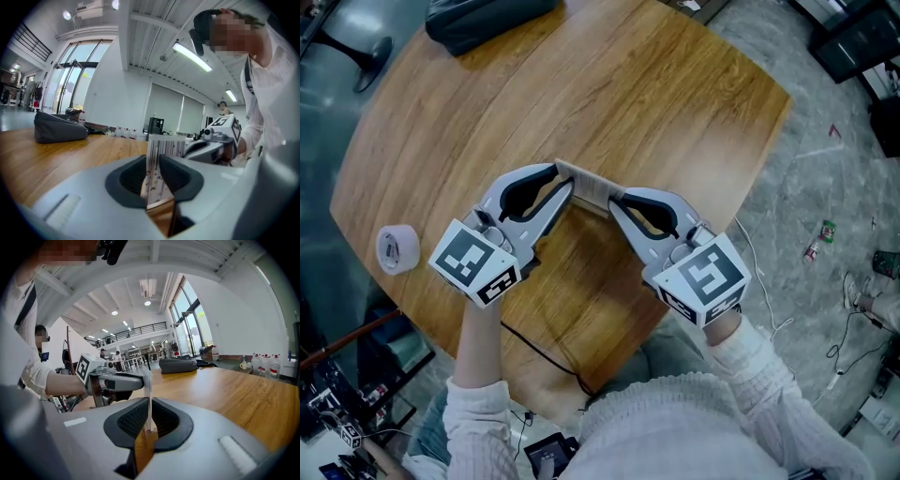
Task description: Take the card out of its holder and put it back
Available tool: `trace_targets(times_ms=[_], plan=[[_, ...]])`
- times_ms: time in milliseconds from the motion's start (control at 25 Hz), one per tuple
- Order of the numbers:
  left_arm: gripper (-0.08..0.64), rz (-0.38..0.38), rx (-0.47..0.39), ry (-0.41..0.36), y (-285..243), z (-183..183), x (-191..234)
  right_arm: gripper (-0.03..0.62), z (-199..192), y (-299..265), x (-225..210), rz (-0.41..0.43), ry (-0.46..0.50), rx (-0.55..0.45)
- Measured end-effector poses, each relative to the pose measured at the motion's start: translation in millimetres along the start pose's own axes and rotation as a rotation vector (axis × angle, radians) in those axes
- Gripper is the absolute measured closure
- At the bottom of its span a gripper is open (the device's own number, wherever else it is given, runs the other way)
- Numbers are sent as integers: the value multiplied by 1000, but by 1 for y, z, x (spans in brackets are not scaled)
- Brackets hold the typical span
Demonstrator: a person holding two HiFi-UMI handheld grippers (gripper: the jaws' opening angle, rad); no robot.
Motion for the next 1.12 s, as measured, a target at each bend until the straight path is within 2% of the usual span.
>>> trace_targets(times_ms=[360, 520, 1120], plan=[[469, -2, 43, 21, -2, -14, 0, 569, -14, -5, 1, 7, -8, 43], [469, 4, 54, 36, -1, -18, 0, 538, -15, -6, 4, 23, -15, 57], [454, 67, 41, 63, 9, -16, -1, 503, -12, -3, 3, 18, -13, 46]])
Point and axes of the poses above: the fingertips, and each gripper's own axes: y backward along the fingers, x to its left, z out of its top, the point moved 9 cm from there along y, backward along the fingers, and after that the axes turned 1 degree about z, right-handed, at the moved point
